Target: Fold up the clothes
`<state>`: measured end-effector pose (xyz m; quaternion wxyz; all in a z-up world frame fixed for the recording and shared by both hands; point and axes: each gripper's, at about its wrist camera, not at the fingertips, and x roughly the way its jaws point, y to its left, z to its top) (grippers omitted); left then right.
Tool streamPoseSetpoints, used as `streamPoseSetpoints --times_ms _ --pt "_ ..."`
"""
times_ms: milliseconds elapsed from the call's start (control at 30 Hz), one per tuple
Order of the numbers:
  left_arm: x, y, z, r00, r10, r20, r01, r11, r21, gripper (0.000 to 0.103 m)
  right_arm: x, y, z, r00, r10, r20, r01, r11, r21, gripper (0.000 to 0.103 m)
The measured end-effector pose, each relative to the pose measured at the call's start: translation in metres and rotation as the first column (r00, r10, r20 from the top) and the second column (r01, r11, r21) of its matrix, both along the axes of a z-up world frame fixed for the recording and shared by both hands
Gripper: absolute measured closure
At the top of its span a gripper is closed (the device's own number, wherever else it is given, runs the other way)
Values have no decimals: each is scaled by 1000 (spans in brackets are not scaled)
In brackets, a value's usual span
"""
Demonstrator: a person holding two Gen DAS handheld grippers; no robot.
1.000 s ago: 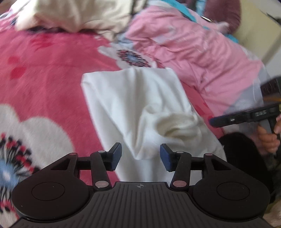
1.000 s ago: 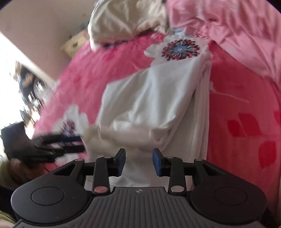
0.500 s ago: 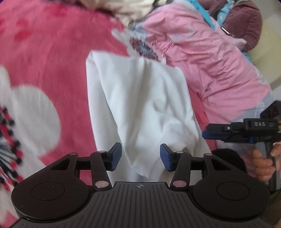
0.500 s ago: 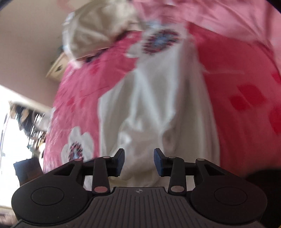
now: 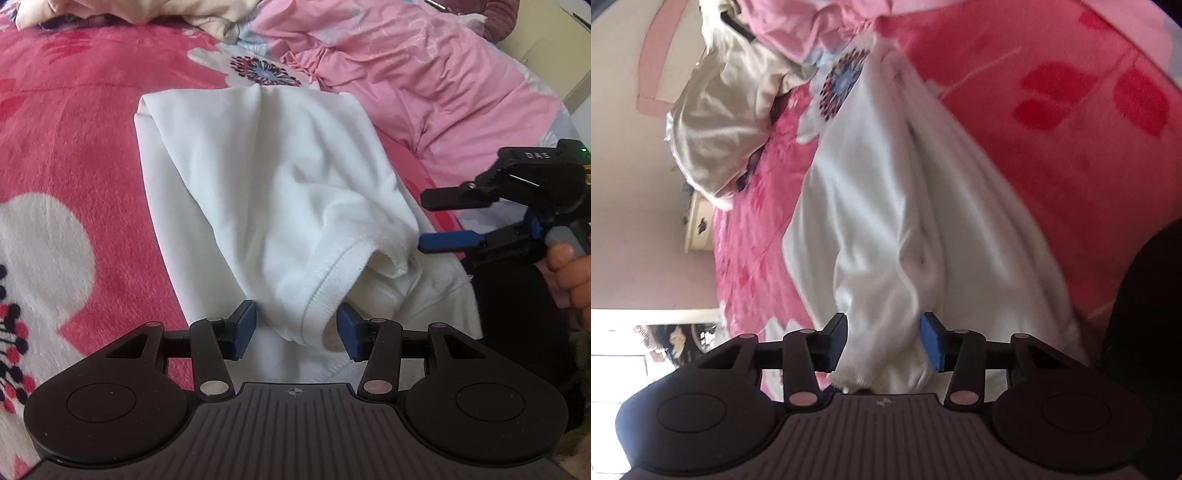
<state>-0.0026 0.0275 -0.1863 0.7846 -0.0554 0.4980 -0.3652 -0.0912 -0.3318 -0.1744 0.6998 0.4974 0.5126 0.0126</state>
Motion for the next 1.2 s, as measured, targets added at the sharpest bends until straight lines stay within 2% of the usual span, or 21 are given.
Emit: streamPoseSetpoints --times_ms 200,300,400,433,500,633,767,1000,1200 --pt "-1 1 4 998 -17 61 15 1000 27 56 4 16 -14 997 22 -69 -19 999 44 58" --pt "-3 0 3 996 -28 81 26 999 32 58 6 21 -20 996 4 -89 -1 999 36 61" --pt "-5 -2 3 995 -44 91 41 998 37 61 8 24 -26 993 -35 -112 37 999 22 72" --pt "-5 -2 3 995 -48 91 45 998 36 61 8 25 -26 993 -44 -111 45 999 12 80" --pt "-5 -1 3 996 -45 78 43 999 20 61 7 25 -27 992 -70 -105 71 997 6 89" --pt "-3 13 7 1000 -28 4 28 998 -60 57 0 23 -20 995 -67 -79 70 997 27 93" --pt "9 27 0 996 31 -87 -42 991 -131 53 -7 18 -4 998 -37 -50 38 999 15 94" --pt "30 52 -12 960 116 -254 -178 956 -235 51 -9 25 -17 995 15 -101 -16 1000 -14 94" --pt "31 39 -22 942 127 -310 -197 958 -208 51 -16 34 -10 994 55 -97 -60 997 -40 94"
